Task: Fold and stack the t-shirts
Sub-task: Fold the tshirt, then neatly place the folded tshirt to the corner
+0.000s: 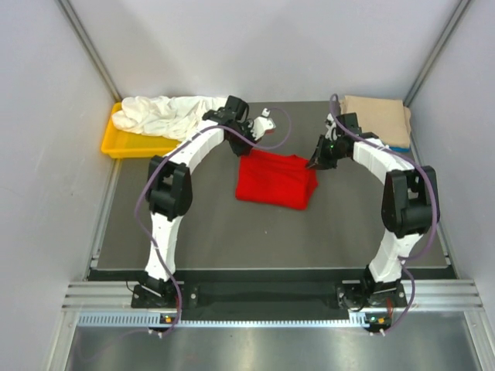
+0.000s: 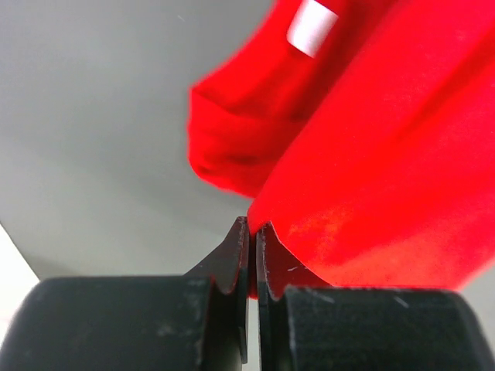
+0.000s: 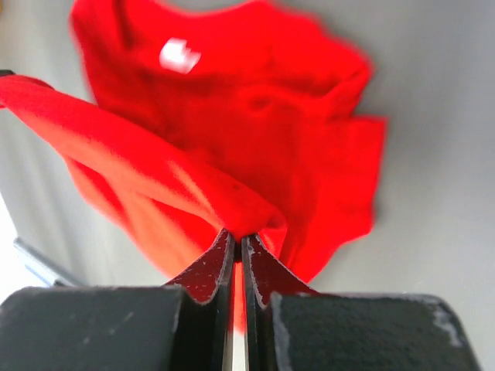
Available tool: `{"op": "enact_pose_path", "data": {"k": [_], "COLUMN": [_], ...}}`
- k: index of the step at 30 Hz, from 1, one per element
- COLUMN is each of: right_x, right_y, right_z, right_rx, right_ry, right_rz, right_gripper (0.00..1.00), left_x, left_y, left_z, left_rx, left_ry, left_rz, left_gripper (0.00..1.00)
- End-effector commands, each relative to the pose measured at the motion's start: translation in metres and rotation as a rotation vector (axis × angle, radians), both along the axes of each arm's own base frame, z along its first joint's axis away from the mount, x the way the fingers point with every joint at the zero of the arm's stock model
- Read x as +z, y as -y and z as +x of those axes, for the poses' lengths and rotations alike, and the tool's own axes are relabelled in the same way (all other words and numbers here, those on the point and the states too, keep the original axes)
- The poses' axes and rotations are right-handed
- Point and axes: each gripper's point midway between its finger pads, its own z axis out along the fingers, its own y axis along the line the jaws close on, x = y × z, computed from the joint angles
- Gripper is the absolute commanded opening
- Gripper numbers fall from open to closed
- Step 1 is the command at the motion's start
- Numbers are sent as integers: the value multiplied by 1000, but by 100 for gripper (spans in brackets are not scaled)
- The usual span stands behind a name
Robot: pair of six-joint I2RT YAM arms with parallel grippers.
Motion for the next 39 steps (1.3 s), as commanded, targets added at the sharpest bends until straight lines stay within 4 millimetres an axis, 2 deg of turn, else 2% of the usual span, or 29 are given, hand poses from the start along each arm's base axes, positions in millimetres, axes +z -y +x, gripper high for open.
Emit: {"op": "enact_pose_path", "data": {"k": [1, 4, 8, 10, 11, 12, 13, 14, 15, 16, 17, 18, 19, 20, 21, 22, 23, 24, 25, 26, 27, 28, 30, 31, 32, 34, 36, 39], "right_x": [11, 11, 5, -4, -13, -15, -14, -17, -18, -11, -4, 2, 11, 24, 27, 43, 18, 15, 10, -9, -13, -30, -39, -52, -57, -63, -62, -59], "right_y": [17, 27, 22, 23, 29, 32, 34, 41, 48, 54, 58, 64, 65, 59, 57, 46, 42, 34, 27, 20, 13, 10, 1, 0, -1, 0, -9, -19], "right_z": [31, 40, 47, 55, 59, 64, 72, 80, 86, 91, 92, 91, 87, 69, 59, 45, 21, 13, 3, -12, -13, -18, -18, -19, -19, -15, -15, -8], "right_rx": [-32, -81, -73, -87, -103, -121, -145, -168, -199, -219, -233, -246, -249, -233, -226, -205, -191, -182, -169, -155, -151, -149, -139, -140, -144, -162, -152, -140], "right_ry": [71, 89, 88, 77, 61, 63, 74, 76, 84, 104, 124, 154, 181, 206, 223, 266, 212, 207, 188, 138, 131, 87, 57, 26, 18, 24, 27, 55], "right_rz": [-22, -3, 46, 35, 25, 25, 43, 43, 22, 6, -15, -53, -64, -75, -91, -78, -85, -56, -41, -30, 5, 12, 57, 56, 50, 48, 105, 138], "right_gripper": [0, 0, 0, 0, 0, 7, 18, 25, 39, 43, 45, 49, 53, 65, 73, 81, 87, 88, 89, 90, 90, 90, 90, 90, 90, 89, 86, 70], "left_x": [4, -2, -9, -12, -12, -13, -10, -10, -6, -4, 15, 19, 25, 35, 54, 34, 33, 53, 28, 27, 36, 17, 15, 3, 1, -10, -20, -31], "left_y": [-1, 5, 4, 5, 6, 7, 11, 12, 12, 12, 12, 11, 8, -1, -6, -17, -22, -28, -34, -36, -37, -39, -36, -37, -37, -35, -31, -26], "left_z": [27, 40, 54, 61, 64, 67, 76, 83, 97, 102, 113, 116, 111, 111, 103, 91, 83, 74, 55, 49, 38, 21, 6, -3, -6, -15, -20, -25], "left_rx": [40, 52, 93, 122, 130, 135, 158, 177, 216, 234, 250, 267, 269, 283, 294, 297, 303, 304, 308, 304, 296, 296, 274, 277, 277, 292, 293, 292], "left_ry": [27, 49, 82, 101, 106, 114, 144, 168, 213, 226, 264, 257, 225, 216, 209, 141, 125, 148, 88, 82, 82, 27, -11, -45, -59, -101, -144, -176], "left_rz": [22, 7, 13, 10, 4, -4, -29, -40, -56, -58, -81, -91, -96, -118, -155, -173, -188, -212, -188, -197, -212, -201, -229, -221, -226, -239, -247, -240], "left_gripper": [0, 0, 0, 5, 12, 21, 43, 51, 71, 73, 74, 75, 75, 86, 86, 88, 88, 88, 88, 88, 89, 89, 89, 95, 99, 99, 99, 98]}}
